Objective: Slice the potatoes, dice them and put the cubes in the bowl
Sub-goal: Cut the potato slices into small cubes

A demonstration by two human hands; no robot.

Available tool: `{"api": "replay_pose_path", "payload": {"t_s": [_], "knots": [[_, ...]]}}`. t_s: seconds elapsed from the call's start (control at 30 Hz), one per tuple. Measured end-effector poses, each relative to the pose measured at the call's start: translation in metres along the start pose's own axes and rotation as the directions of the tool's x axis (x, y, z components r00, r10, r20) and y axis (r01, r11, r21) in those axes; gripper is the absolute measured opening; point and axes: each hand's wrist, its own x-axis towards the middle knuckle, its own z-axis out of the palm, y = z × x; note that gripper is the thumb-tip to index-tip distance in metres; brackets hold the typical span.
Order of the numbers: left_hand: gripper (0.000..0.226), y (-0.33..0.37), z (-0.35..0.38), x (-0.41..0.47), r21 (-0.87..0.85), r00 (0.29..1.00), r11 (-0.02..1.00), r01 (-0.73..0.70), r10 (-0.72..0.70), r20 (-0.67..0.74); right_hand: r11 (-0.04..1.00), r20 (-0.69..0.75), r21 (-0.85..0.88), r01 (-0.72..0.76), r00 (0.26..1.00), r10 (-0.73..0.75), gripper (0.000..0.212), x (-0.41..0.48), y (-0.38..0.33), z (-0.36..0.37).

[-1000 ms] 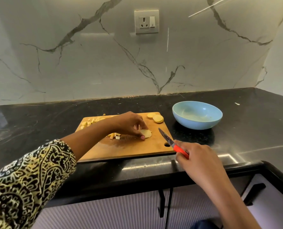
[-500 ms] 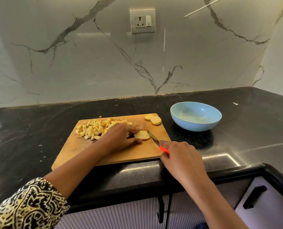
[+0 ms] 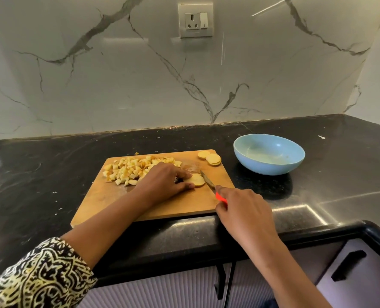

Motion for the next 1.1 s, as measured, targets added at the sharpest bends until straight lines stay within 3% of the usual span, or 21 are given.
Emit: {"api": "replay_pose_path", "payload": {"t_s": [0.3, 0.63, 0.87, 1.1], "knots": [[0.042, 0.005, 0.011, 0.000, 0.029, 0.996, 0.999, -0.016, 0.018, -0.085, 0.999, 0.013, 0.018, -0.049, 0.999, 0.049, 0.040, 0.011, 0.001, 0.001], [0.056, 0.007, 0.005, 0.000, -0.059, 1.000, 0.998, 0.009, -0.010, -0.029, 0.999, -0.001, 0.033, -0.039, 0.999, 0.039, 0.042, 0.008, 0.002, 0.006], [0.048, 0.012, 0.007, 0.005, -0.034, 0.999, 0.999, -0.025, 0.024, -0.034, 0.996, -0.010, 0.053, -0.069, 0.998, 0.070, 0.043, 0.011, 0.010, 0.005], [0.055, 0.005, 0.001, 0.004, -0.104, 0.999, 0.994, 0.037, -0.035, 0.021, 0.996, -0.003, 0.049, -0.069, 0.998, 0.069, 0.043, 0.006, 0.013, 0.004]]}}
